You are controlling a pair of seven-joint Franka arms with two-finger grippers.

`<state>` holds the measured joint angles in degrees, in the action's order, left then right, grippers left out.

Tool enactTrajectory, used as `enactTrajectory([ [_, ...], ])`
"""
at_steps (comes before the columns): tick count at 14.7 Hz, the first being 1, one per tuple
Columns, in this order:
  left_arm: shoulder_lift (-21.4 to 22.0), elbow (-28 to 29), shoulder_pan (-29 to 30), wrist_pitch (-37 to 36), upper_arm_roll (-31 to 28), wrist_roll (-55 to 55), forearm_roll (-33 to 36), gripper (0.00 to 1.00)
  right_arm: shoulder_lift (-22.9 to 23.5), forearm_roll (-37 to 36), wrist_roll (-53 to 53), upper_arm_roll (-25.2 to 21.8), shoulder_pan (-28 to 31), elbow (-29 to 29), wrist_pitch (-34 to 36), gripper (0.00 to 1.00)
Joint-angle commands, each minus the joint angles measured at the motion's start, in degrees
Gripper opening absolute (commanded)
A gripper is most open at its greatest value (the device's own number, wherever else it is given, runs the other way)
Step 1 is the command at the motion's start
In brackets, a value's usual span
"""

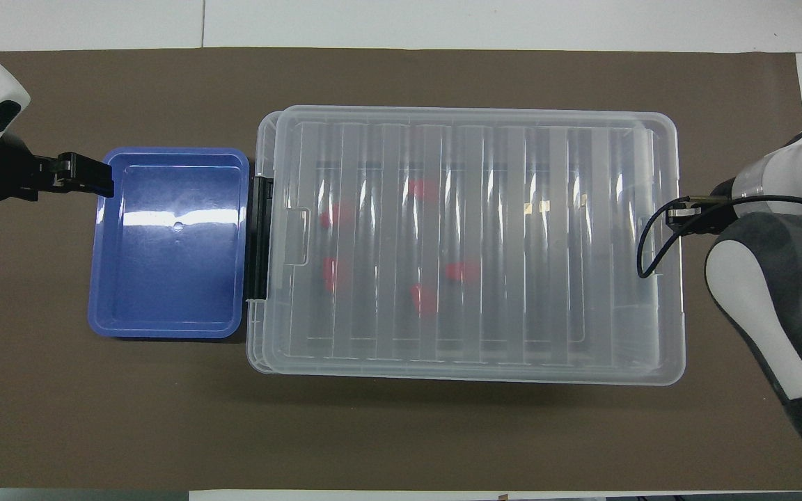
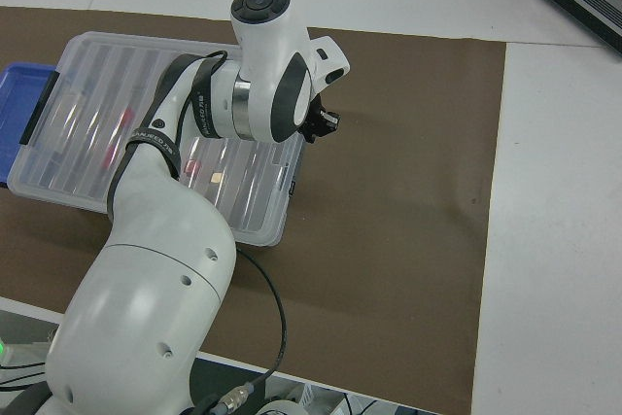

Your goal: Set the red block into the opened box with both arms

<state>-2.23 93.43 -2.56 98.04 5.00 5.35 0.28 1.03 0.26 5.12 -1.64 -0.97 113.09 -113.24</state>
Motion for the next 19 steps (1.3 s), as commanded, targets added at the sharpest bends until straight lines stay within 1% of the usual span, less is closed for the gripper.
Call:
enactTrajectory([
  [1,1.8,2.3,0.8,1.2,0.4,-0.9,-0.6,1.00,-0.7,1.3,1.2,0.2,-0.3,2.0,-0.1,0.00],
  [4,1.8,2.3,0.8,1.2,0.4,-0.9,-0.6,1.00,-0.3,1.2,0.8,0.2,-0.2,0.6,1.2,0.00],
  [11,1.8,2.3,0.8,1.2,0.4,-0.9,-0.6,1.00,-0.2,1.3,0.8,0.2,-0.2,0.2,1.6,0.00],
  [12,1.8,2.3,0.8,1.2,0.4,-0.8,-0.6,1.00,0.0,1.2,0.7,0.2,-0.2,-0.6,2.1,0.00],
  [15,1.8,2.3,0.8,1.2,0.4,-0.9,-0.6,1.00,1.5,1.1,0.6,0.2,0.3,-7.4,9.1,0.00],
  [16,1.8,2.3,0.8,1.2,0.4,-0.8,-0.6,1.00,1.4,0.7,0.5,0.2,0.5,-11.0,13.3,0.00],
  [19,1.8,2.3,0.8,1.2,0.4,-0.8,-0.6,1.00,0.0,0.4,0.5,-0.1,0.6,-14.9,20.1,0.00],
])
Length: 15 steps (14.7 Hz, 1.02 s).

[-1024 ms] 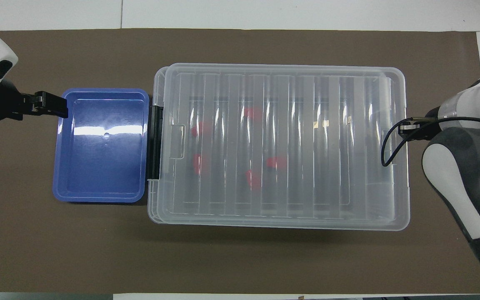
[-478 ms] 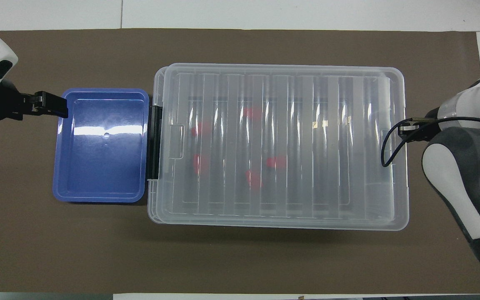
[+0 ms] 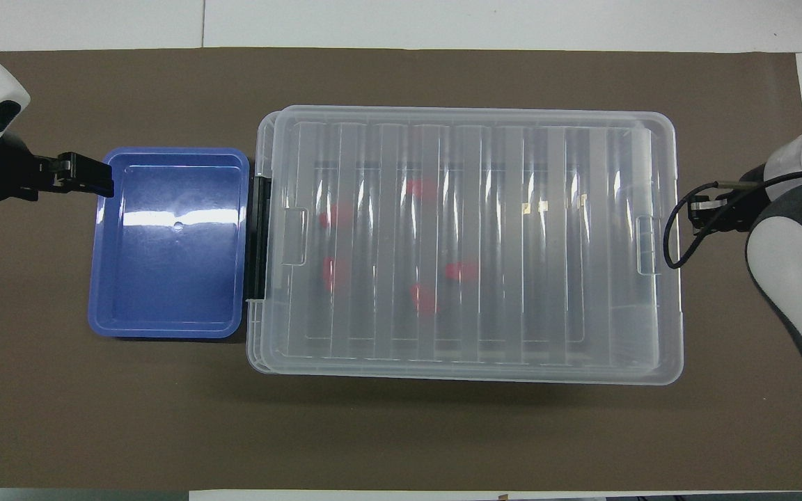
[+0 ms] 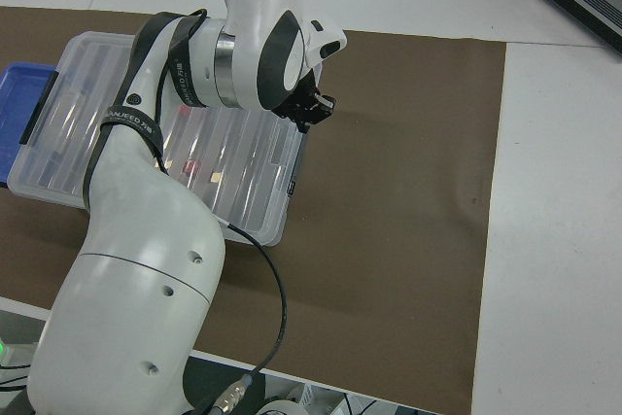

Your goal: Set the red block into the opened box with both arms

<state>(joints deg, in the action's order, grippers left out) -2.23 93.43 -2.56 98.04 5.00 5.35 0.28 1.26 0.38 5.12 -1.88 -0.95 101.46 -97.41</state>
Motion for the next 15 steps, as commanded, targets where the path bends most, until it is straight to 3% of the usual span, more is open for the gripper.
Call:
enactTrajectory([
  [1,1.8,2.3,0.8,1.2,0.4,-0.8,-0.6,1.00,-0.4,0.2,0.6,-0.1,0.7,-4.9,6.9,0.00],
  [2,1.8,2.3,0.8,1.2,0.4,-0.9,-0.6,1.00,-0.6,0.4,0.6,-0.1,0.6,-6.2,9.2,0.01],
  [3,1.8,2.3,0.8,1.2,0.4,-0.8,-0.6,1.00,-1.3,0.7,0.5,-0.1,0.6,-7.0,11.1,0.29],
  [4,1.8,2.3,0.8,1.2,0.4,-0.9,-0.6,1.00,-2.0,0.9,0.5,-0.1,0.6,-6.8,11.9,0.75],
  [5,1.8,2.3,0.8,1.2,0.4,-0.8,-0.6,1.00,-2.7,0.9,0.6,-0.1,0.5,-6.6,12.4,1.00],
  [15,1.8,2.4,0.8,1.2,0.4,-0.8,-0.6,1.00,-0.6,0.1,0.7,0.1,1.0,-7.7,11.1,1.00],
])
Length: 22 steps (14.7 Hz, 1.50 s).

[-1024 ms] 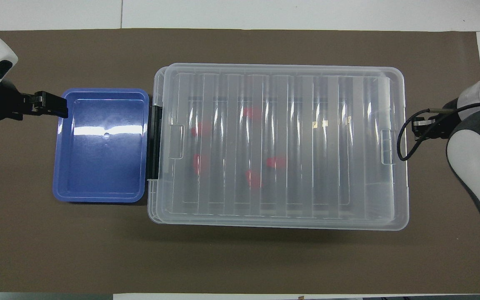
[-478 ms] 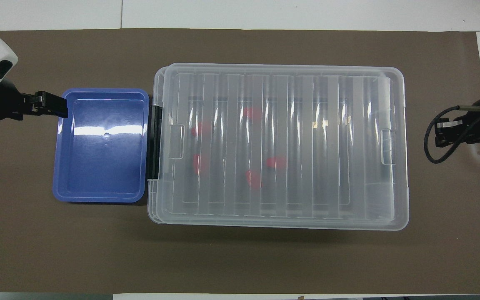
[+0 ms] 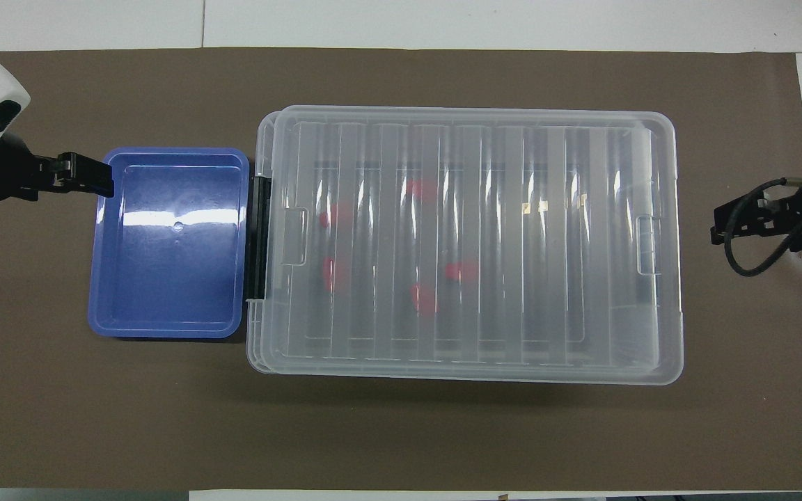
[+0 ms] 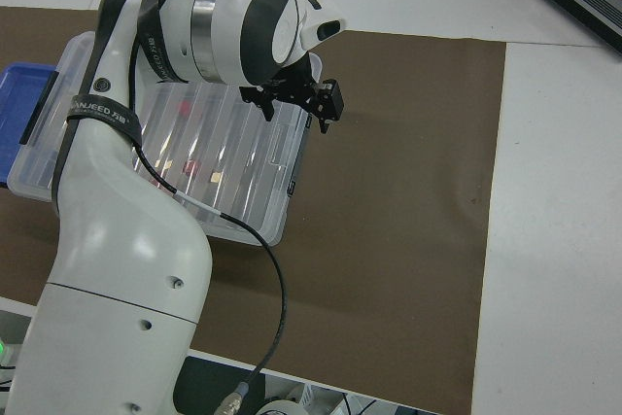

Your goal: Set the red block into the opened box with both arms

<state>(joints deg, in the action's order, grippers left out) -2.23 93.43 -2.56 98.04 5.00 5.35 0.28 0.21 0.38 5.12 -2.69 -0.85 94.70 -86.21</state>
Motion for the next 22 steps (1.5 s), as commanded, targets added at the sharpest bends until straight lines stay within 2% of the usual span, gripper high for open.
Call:
enactTrajectory([
  [1,1.8,2.3,0.8,1.2,0.4,-0.9,-0.6,1.00,0.7,0.1,0.6,0.8,0.9,-1.5,0.0,1.00],
  [5,1.8,2.3,0.8,1.2,0.4,-0.9,-0.6,1.00,0.2,0.2,0.7,2.9,3.6,-1.5,0.6,1.00],
  [14,1.8,2.3,0.8,1.2,0.4,-0.8,-0.6,1.00,0.6,0.1,0.4,2.4,3.1,-2.9,-0.1,1.00],
  [17,1.8,2.3,0.8,1.2,0.4,-0.9,-0.6,1.00,0.6,0.0,-1.1,0.8,3.2,-2.9,-0.2,1.00],
  [22,1.8,2.3,0.8,1.2,0.4,-0.8,-0.6,1.00,0.6,-0.2,-1.3,1.3,2.8,-3.0,-2.1,1.00],
])
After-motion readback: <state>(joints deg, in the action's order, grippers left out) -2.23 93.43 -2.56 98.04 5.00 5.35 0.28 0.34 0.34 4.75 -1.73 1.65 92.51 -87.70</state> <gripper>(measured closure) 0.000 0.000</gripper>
